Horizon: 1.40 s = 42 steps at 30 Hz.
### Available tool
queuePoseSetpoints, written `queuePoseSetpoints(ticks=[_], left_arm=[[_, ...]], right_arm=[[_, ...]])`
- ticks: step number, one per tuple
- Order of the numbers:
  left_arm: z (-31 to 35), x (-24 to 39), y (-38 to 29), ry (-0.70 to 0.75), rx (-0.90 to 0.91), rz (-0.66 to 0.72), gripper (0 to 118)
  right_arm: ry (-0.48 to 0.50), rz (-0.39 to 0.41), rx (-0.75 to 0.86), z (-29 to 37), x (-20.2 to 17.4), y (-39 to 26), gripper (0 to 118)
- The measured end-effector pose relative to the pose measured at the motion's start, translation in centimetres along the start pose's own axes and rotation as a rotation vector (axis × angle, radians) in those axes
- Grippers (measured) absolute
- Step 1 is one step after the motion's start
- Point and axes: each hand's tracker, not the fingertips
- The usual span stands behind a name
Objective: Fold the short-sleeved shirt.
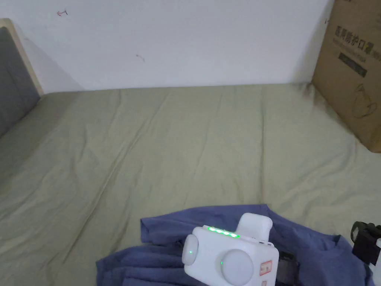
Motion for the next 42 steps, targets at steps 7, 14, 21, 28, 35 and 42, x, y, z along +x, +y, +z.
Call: queuePoseSetpoints(ticks=[7, 14, 21, 28, 35, 42], left_arm=[[2.8, -9.0, -4.7, 0.164, -0.076, 0.198, 0], [9.9, -21.2, -5.3, 0.379, 0.119, 0.498, 84], [7.2, -28.1, -5.6, 0.432, -0.036, 0.673, 82], [7.3, -26.6, -7.1, 0.551, 0.024, 0.659, 6], [9.8, -24.0, -6.0, 0.541, 0.056, 0.511, 5], [11.5, -22.6, -6.0, 0.561, 0.088, 0.446, 5]], right_arm=[[0.099, 0.061, -0.071, -1.8, -3.6, -2.0, 2], [0.146, 0.102, -0.140, -3.9, -5.6, -3.2, 2], [0.149, 0.143, -0.190, -5.8, -5.9, -4.1, 2], [0.137, 0.146, -0.227, -7.0, -5.2, -3.9, 2], [0.343, 0.241, -0.274, -12.1, -8.4, 0.5, 6], [0.431, 0.414, -0.462, -24.7, -16.0, 2.4, 109]])
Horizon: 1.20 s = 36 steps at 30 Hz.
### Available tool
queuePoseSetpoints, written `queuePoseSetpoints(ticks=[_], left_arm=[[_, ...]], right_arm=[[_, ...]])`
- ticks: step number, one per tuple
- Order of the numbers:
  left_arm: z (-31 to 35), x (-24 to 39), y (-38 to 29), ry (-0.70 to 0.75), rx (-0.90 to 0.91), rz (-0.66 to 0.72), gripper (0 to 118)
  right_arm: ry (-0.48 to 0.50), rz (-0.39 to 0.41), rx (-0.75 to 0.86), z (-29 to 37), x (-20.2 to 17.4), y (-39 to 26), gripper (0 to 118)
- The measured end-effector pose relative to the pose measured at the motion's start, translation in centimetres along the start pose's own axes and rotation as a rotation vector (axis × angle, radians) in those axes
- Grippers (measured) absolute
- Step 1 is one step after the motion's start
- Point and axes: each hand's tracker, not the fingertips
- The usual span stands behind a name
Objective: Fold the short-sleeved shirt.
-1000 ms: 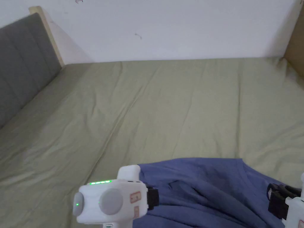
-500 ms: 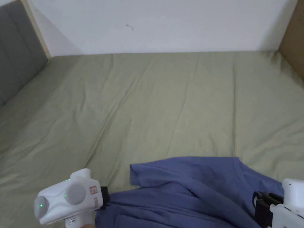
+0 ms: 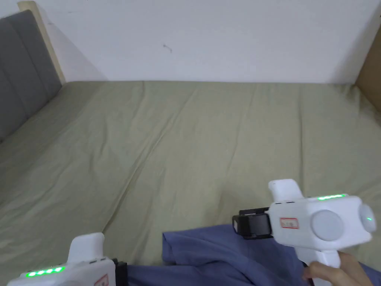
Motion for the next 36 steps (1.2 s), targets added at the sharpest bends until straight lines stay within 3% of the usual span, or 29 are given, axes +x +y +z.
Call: queuePoseSetpoints(ticks=[4, 6, 8, 10, 12, 13, 14, 15, 22, 30, 32, 34, 35, 36], left_arm=[[-0.1, -0.4, -0.3, 0.000, -0.012, -0.001, 5], [-0.4, -0.7, -0.4, -0.001, -0.018, 0.004, 5], [-0.4, -0.7, -0.4, 0.004, -0.028, -0.001, 5], [-1.1, -1.3, -0.5, 0.002, -0.030, 0.003, 5], [-1.1, -1.4, -0.5, -0.003, -0.026, 0.008, 5], [-1.0, -1.2, -0.3, 0.002, -0.028, 0.008, 5], [-0.8, -1.0, -0.2, 0.008, -0.023, 0.001, 5], [-0.5, -0.8, -0.2, 0.009, -0.014, -0.012, 5], [3.0, 0.1, 1.4, 0.010, 0.046, -0.043, 5], [8.9, 2.1, 7.0, 0.035, 0.234, -0.133, 5], [10.5, 2.9, 9.1, 0.064, 0.298, -0.172, 5], [11.5, 3.4, 11.2, 0.084, 0.336, -0.167, 5], [12.2, 3.6, 12.4, 0.073, 0.352, -0.172, 5], [13.0, 3.8, 13.5, 0.070, 0.361, -0.175, 5]], right_arm=[[-0.119, 0.108, -0.149, -6.7, 0.5, 2.1, 105], [-0.126, 0.119, -0.209, -8.6, 0.9, 2.0, 101], [-0.188, 0.144, -0.237, -10.9, 2.7, 1.3, 74], [-0.145, 0.127, -0.211, -9.8, 2.8, 1.9, 70], [-0.213, 0.165, -0.146, -9.1, 3.0, 2.0, 7], [-0.239, 0.148, -0.137, -9.0, 3.3, 1.7, 2], [-0.181, 0.127, -0.159, -9.2, 3.8, 1.7, 2], [-0.146, 0.092, -0.187, -7.2, 1.3, 0.9, 2], [-0.119, -0.013, -0.048, -0.9, 3.7, 2.1, 2], [-0.157, -0.153, 0.217, 13.0, 9.0, 6.0, 2], [-0.181, -0.157, 0.301, 17.2, 10.6, 6.8, 2], [-0.269, -0.128, 0.345, 20.5, 11.7, 7.6, 2], [-0.305, -0.123, 0.370, 23.5, 8.6, 7.4, 2], [-0.303, -0.146, 0.394, 25.4, 8.8, 7.6, 2]])
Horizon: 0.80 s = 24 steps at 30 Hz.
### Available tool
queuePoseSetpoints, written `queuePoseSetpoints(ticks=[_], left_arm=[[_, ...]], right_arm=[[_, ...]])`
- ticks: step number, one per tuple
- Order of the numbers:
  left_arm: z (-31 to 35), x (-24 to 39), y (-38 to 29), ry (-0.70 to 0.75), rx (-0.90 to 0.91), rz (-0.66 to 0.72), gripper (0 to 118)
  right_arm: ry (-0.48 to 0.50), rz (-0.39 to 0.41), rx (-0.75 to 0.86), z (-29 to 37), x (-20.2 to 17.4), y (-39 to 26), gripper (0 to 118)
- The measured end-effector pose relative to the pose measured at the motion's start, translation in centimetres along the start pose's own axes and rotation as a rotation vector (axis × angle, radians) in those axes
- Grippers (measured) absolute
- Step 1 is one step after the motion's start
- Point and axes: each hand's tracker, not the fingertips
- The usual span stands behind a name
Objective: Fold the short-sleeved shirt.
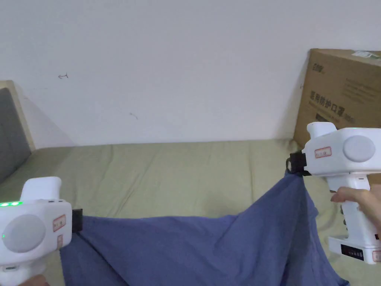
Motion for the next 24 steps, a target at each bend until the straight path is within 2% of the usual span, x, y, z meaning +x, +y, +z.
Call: queuePoseSetpoints(ticks=[3, 6, 8, 10, 11, 14, 18, 24], left_arm=[[1.4, 0.7, 3.8, 0.061, 0.085, -0.049, 5], [2.7, 1.2, 7.8, 0.062, 0.127, -0.031, 5], [3.5, 1.7, 10.3, 0.063, 0.182, -0.063, 5], [3.9, 2.3, 12.7, 0.074, 0.194, -0.086, 5], [4.0, 2.4, 14.1, 0.070, 0.218, -0.091, 4], [3.7, 2.8, 18.3, 0.074, 0.224, -0.064, 4], [2.5, 3.9, 23.6, 0.109, 0.273, -0.094, 4], [-0.8, 4.8, 31.0, 0.157, 0.312, -0.118, 4]], right_arm=[[-0.006, -0.072, 0.070, 4.1, 2.1, 2.8, 2], [-0.042, -0.095, 0.125, 7.4, 3.3, 4.9, 2], [-0.009, -0.123, 0.166, 8.9, 4.2, 6.6, 2], [-0.016, -0.157, 0.189, 10.4, 4.6, 8.1, 2], [-0.017, -0.152, 0.186, 9.9, 5.9, 9.5, 2], [-0.019, -0.175, 0.210, 10.7, 6.2, 12.3, 2], [-0.012, -0.245, 0.255, 9.8, 6.3, 16.7, 2], [-0.003, -0.255, 0.308, 7.0, 6.2, 24.1, 2]])
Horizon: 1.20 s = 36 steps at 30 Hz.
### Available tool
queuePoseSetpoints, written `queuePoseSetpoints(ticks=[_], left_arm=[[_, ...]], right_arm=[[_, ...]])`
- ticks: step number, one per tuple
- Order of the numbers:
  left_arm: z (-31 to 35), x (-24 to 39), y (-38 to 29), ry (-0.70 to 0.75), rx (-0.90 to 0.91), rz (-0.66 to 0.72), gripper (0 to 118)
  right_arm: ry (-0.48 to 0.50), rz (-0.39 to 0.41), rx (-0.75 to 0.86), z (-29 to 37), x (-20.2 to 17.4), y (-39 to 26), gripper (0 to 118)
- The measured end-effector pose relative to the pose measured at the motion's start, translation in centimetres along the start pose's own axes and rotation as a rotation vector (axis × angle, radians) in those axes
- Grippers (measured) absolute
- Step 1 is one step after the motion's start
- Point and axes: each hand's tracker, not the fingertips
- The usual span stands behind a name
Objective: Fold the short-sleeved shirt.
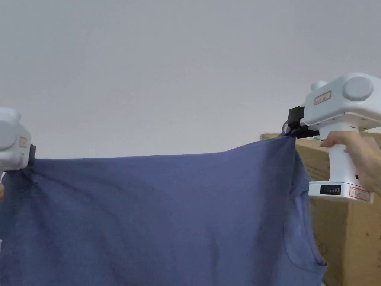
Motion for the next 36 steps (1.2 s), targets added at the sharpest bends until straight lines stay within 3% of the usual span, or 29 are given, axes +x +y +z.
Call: queuePoseSetpoints(ticks=[4, 9, 16, 22, 27, 30, 36], left_arm=[[-1.9, -0.4, 4.0, -0.006, 0.049, 0.067, 4], [-2.7, -0.5, 7.3, 0.027, 0.117, 0.031, 4], [-6.0, 0.8, 6.4, 0.061, 0.144, -0.013, 4], [-14.2, 4.1, -1.1, 0.072, -0.019, -0.021, 4], [-22.5, 7.8, -12.3, 0.087, -0.203, -0.065, 4], [-26.1, 10.0, -19.8, 0.085, -0.300, -0.093, 4], [-30.4, 11.7, -32.7, 0.084, -0.516, -0.065, 4]], right_arm=[[-0.026, 0.029, 0.050, -2.3, -1.5, 3.9, 2], [0.006, 0.031, 0.089, -3.9, -3.1, 8.5, 2], [0.004, 0.046, 0.106, -6.7, -2.8, 7.8, 2], [-0.086, 0.080, -0.078, -14.8, 0.1, -0.9, 2], [-0.147, 0.012, -0.285, -23.2, 4.5, -12.7, 2], [-0.216, 0.016, -0.435, -27.3, 7.1, -20.3, 2], [-0.255, -0.031, -0.653, -30.9, 11.3, -33.3, 2]])
